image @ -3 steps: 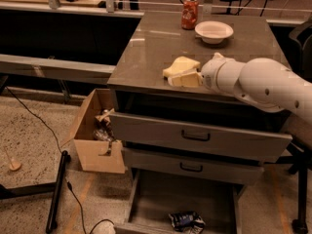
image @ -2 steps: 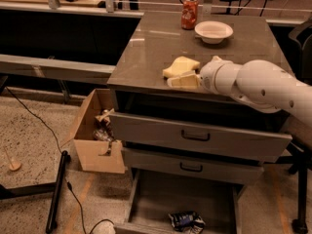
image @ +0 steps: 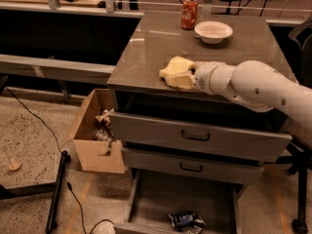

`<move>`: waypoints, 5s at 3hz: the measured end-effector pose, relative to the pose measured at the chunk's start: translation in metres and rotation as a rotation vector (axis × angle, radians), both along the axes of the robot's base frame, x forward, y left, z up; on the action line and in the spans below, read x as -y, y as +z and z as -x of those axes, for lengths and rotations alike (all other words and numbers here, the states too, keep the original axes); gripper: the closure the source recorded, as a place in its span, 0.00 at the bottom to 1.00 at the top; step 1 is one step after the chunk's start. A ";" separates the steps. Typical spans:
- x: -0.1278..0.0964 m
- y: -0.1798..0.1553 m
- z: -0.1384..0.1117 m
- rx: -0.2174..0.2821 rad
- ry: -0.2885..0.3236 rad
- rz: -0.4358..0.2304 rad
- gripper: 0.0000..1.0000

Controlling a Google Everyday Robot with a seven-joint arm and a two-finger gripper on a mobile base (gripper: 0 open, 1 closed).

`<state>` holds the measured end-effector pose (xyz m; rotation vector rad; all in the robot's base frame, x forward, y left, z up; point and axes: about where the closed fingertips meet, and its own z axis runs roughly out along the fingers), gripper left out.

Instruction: Place sponge into paper bowl

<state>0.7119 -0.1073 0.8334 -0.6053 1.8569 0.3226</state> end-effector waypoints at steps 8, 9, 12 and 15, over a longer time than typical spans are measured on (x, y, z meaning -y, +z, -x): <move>0.165 0.152 -0.157 0.316 -0.312 0.203 1.00; 0.180 0.145 -0.183 0.286 -0.329 0.189 1.00; 0.179 0.116 -0.211 0.213 -0.316 0.176 0.41; 0.166 0.126 -0.204 0.219 -0.263 0.212 0.00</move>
Offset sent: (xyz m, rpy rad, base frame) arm 0.0272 -0.0220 0.0261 -0.0475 -0.0771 -0.0611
